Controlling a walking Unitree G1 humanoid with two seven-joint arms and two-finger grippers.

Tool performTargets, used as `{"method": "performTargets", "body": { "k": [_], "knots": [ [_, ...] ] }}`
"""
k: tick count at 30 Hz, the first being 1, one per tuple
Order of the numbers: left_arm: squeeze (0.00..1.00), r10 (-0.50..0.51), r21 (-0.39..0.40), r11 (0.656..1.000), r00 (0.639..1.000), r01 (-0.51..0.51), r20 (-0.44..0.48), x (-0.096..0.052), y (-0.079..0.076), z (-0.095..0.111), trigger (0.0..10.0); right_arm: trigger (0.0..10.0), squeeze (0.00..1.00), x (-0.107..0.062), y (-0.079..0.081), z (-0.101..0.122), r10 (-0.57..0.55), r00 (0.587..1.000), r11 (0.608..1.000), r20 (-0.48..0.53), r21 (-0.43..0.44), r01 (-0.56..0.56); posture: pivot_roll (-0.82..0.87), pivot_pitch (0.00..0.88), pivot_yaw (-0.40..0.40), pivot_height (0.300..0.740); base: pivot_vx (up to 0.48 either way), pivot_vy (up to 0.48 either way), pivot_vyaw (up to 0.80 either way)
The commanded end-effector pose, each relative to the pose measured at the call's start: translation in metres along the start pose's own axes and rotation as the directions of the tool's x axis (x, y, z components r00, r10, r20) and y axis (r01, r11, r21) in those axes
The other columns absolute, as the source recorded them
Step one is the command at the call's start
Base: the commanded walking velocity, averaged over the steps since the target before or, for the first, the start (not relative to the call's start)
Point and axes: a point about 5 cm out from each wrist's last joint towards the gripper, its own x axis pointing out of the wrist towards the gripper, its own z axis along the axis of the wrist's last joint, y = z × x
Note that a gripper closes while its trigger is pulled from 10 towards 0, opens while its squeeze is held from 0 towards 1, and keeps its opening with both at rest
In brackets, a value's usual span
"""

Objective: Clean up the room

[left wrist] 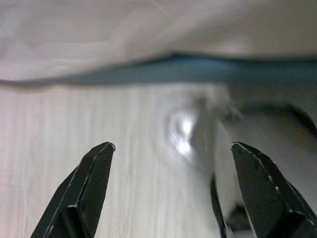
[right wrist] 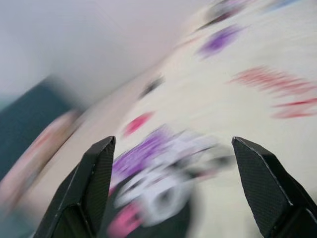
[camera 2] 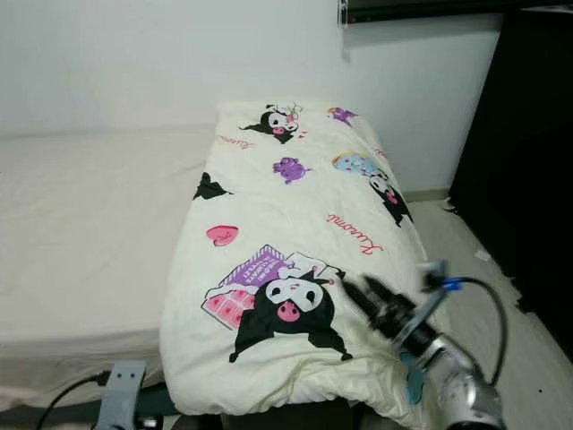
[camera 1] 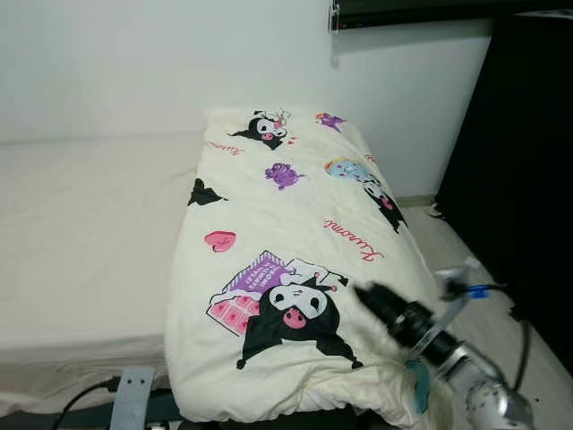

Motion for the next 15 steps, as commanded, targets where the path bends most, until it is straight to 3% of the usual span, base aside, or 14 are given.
{"method": "performTargets", "body": {
  "k": [1,6,9,15],
  "knots": [
    [0.00,0.051,-0.033,0.998,0.998,-0.049,0.047,0.002,0.011,0.013,10.0,10.0,0.00,-0.007,-0.010,-0.007,-0.100,0.995,0.995,0.018,0.029,0.100,0.00,0.000,0.066,0.512,0.000,0.000,0.00],
    [0.00,0.093,-0.096,0.992,0.989,-0.082,0.116,0.005,0.015,0.040,10.0,10.0,0.00,-0.015,-0.027,-0.026,-0.283,0.958,0.959,-0.056,-0.002,0.283,0.02,0.000,0.054,0.512,0.000,0.000,0.00],
    [0.00,0.103,-0.109,0.990,0.988,-0.090,0.119,0.006,0.015,0.045,10.0,10.0,0.00,-0.017,-0.029,-0.033,-0.313,0.947,0.950,-0.077,-0.007,0.313,0.02,0.000,0.052,0.512,0.000,0.000,0.00],
    [0.00,0.109,-0.101,0.989,0.993,-0.103,0.050,0.006,0.010,0.032,10.0,10.0,0.00,-0.016,-0.026,-0.051,-0.319,0.943,0.947,-0.094,0.019,0.322,0.02,0.000,0.050,0.532,0.000,0.000,0.00]
  ]
}}
